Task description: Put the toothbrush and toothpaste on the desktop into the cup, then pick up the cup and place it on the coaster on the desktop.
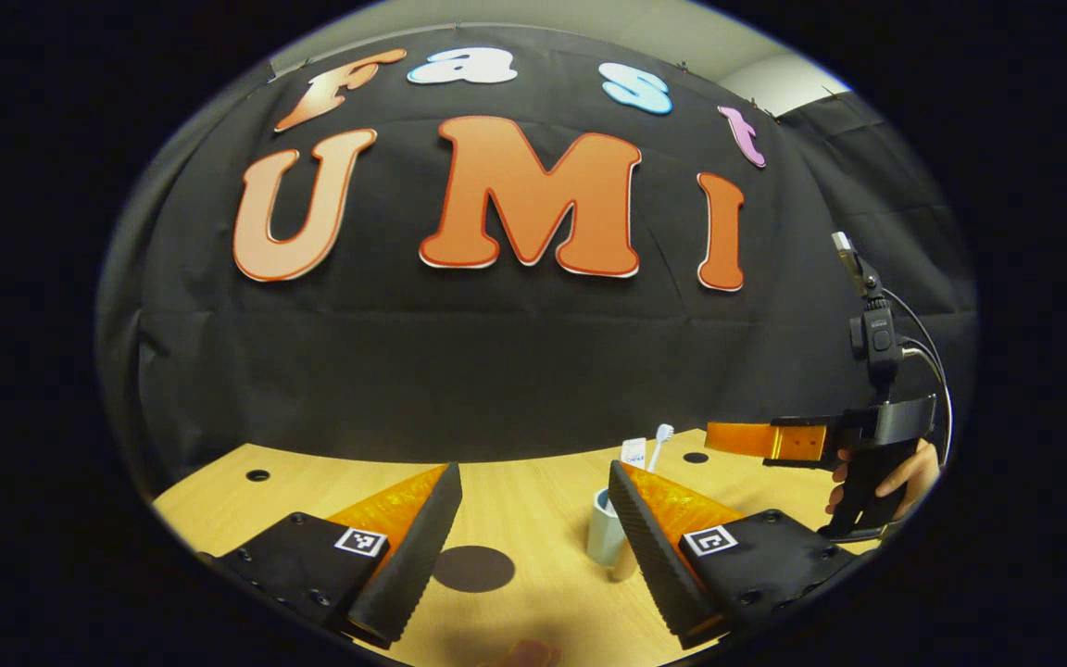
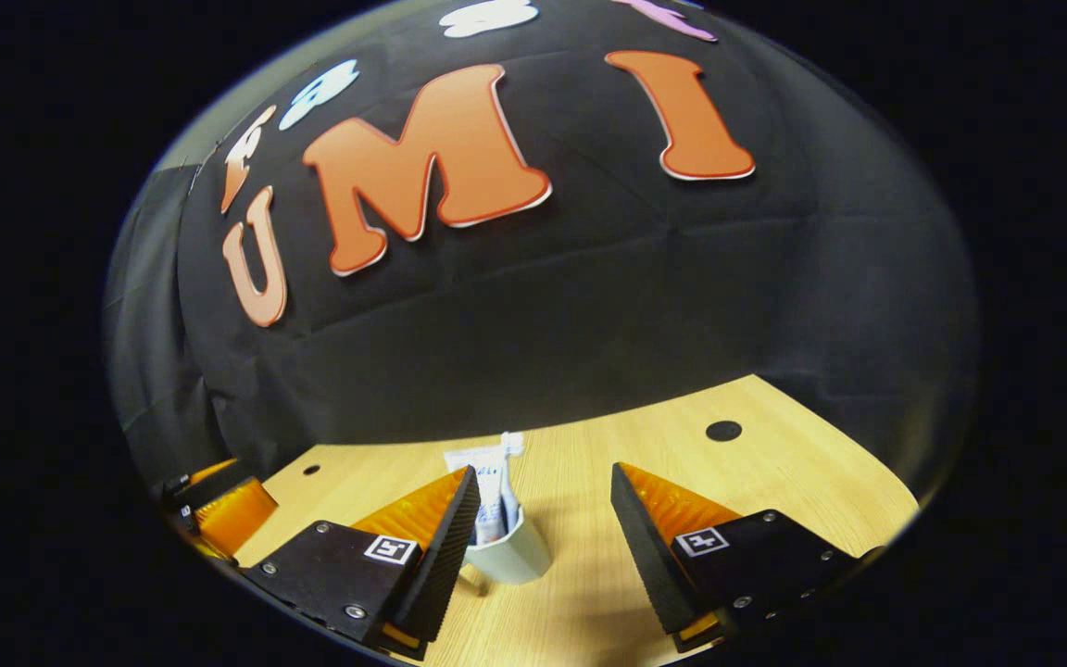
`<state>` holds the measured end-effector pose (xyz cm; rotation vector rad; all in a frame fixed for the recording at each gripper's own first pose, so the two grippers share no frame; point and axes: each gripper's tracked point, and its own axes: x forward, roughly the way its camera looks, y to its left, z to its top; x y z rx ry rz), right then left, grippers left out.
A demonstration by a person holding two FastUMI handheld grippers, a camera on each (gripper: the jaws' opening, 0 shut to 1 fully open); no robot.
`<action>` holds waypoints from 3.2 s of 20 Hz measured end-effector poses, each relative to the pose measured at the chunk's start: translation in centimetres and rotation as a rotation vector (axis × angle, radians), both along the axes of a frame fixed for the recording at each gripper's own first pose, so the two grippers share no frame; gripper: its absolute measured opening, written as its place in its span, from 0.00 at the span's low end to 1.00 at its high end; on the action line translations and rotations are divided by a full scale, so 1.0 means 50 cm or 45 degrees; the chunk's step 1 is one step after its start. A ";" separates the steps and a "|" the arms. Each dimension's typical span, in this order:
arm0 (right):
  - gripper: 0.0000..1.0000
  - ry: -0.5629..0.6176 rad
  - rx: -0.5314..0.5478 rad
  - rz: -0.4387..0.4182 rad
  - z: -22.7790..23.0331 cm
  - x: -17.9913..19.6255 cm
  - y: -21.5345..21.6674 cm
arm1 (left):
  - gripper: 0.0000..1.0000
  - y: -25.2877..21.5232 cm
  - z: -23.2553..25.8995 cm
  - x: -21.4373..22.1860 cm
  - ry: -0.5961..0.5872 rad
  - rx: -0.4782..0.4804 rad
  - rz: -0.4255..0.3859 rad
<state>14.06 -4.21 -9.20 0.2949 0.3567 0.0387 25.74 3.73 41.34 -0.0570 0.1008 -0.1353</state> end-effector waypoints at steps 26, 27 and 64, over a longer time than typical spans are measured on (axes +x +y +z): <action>0.71 1.007 -0.037 0.097 -0.141 -0.042 0.169 | 1.00 0.217 -0.046 -0.079 -0.090 -0.010 0.198; 0.71 1.033 -0.037 0.095 -0.152 -0.042 0.172 | 1.00 0.218 -0.051 -0.075 -0.086 -0.011 0.200; 0.26 1.018 -0.261 0.164 -0.288 0.050 0.137 | 0.99 0.224 -0.072 -0.079 -0.060 -0.001 0.249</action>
